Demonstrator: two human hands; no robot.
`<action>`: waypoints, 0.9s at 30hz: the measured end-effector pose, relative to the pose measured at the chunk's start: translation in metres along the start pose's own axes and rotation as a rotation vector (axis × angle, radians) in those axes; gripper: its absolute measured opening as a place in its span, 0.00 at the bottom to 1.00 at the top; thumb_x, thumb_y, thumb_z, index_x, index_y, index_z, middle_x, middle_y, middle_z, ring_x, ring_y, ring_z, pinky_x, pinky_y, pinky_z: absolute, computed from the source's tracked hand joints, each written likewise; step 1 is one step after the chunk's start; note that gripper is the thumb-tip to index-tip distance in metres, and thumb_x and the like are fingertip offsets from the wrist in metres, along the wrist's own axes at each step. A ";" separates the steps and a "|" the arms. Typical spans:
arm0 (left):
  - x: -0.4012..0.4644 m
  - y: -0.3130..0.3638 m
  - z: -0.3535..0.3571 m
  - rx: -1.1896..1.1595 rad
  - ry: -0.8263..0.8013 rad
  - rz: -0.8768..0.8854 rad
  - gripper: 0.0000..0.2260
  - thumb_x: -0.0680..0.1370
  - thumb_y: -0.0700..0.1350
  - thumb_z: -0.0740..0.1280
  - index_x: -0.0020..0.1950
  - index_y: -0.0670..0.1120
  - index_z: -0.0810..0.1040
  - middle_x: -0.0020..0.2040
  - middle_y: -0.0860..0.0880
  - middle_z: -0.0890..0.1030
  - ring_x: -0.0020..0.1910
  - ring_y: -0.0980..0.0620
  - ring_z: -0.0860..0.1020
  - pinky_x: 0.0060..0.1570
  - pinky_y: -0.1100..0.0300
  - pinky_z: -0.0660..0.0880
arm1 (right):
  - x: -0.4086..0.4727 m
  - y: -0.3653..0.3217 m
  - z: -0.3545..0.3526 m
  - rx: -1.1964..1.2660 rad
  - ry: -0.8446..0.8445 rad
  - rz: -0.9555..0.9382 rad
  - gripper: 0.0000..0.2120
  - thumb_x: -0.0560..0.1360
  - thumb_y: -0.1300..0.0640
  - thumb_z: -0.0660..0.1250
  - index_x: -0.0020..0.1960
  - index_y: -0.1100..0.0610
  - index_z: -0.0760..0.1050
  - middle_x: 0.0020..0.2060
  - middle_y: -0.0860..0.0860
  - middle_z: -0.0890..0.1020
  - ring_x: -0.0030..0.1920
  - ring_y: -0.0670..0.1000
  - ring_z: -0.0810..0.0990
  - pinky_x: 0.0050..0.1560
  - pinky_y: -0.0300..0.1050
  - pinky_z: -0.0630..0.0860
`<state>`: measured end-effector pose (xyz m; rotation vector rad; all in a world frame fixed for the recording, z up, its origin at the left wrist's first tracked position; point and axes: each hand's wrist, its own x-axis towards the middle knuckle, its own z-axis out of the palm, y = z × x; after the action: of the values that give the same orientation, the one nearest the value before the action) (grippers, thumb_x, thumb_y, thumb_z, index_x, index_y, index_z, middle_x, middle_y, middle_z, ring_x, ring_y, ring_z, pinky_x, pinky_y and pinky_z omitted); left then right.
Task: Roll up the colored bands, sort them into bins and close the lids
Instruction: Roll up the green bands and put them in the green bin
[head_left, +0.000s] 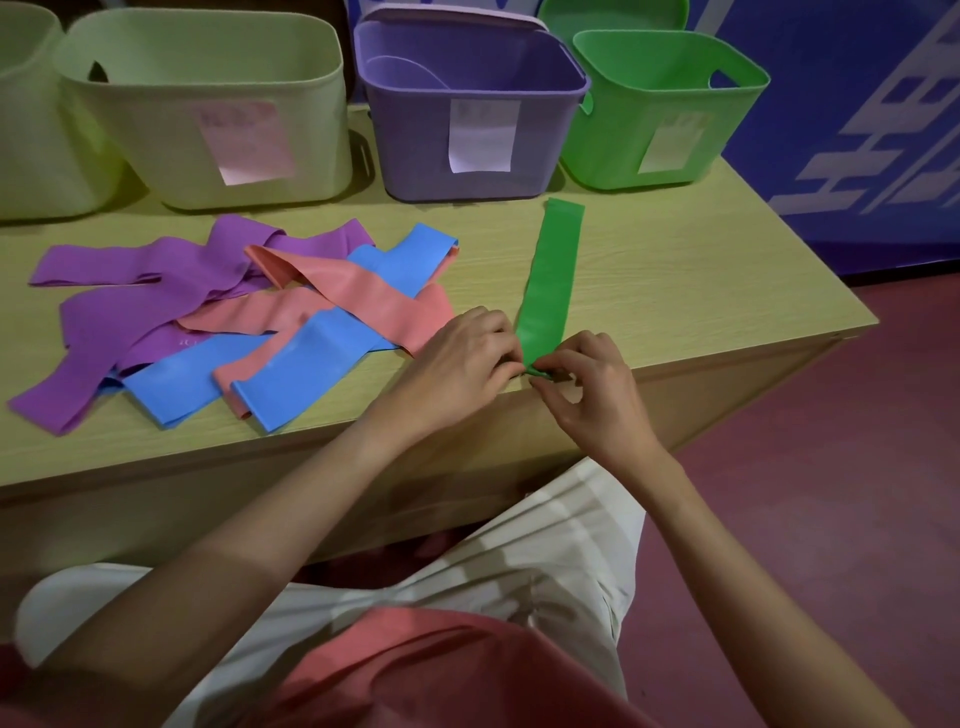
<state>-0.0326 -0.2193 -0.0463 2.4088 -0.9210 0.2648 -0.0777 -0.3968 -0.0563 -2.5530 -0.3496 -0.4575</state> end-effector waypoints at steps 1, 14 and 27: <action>-0.001 0.000 0.000 0.003 0.000 0.006 0.06 0.76 0.44 0.70 0.48 0.41 0.82 0.46 0.47 0.77 0.48 0.50 0.74 0.46 0.57 0.71 | 0.001 0.001 0.000 0.002 0.000 -0.002 0.05 0.72 0.62 0.73 0.47 0.60 0.82 0.40 0.53 0.76 0.43 0.52 0.71 0.41 0.41 0.68; 0.004 -0.001 -0.001 -0.071 -0.023 -0.051 0.05 0.76 0.44 0.69 0.47 0.43 0.77 0.44 0.49 0.79 0.45 0.52 0.73 0.44 0.56 0.71 | 0.007 0.007 -0.004 0.029 -0.041 -0.014 0.03 0.77 0.61 0.67 0.47 0.61 0.77 0.39 0.52 0.76 0.42 0.52 0.70 0.41 0.46 0.68; 0.005 0.002 0.002 0.082 0.039 -0.033 0.09 0.79 0.46 0.66 0.52 0.42 0.81 0.45 0.47 0.77 0.47 0.49 0.73 0.46 0.55 0.72 | 0.003 0.013 0.000 -0.052 0.035 -0.042 0.06 0.73 0.61 0.72 0.49 0.61 0.81 0.41 0.53 0.76 0.45 0.51 0.68 0.42 0.38 0.65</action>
<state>-0.0302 -0.2244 -0.0457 2.4826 -0.8680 0.3422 -0.0709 -0.4070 -0.0611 -2.5887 -0.3834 -0.5328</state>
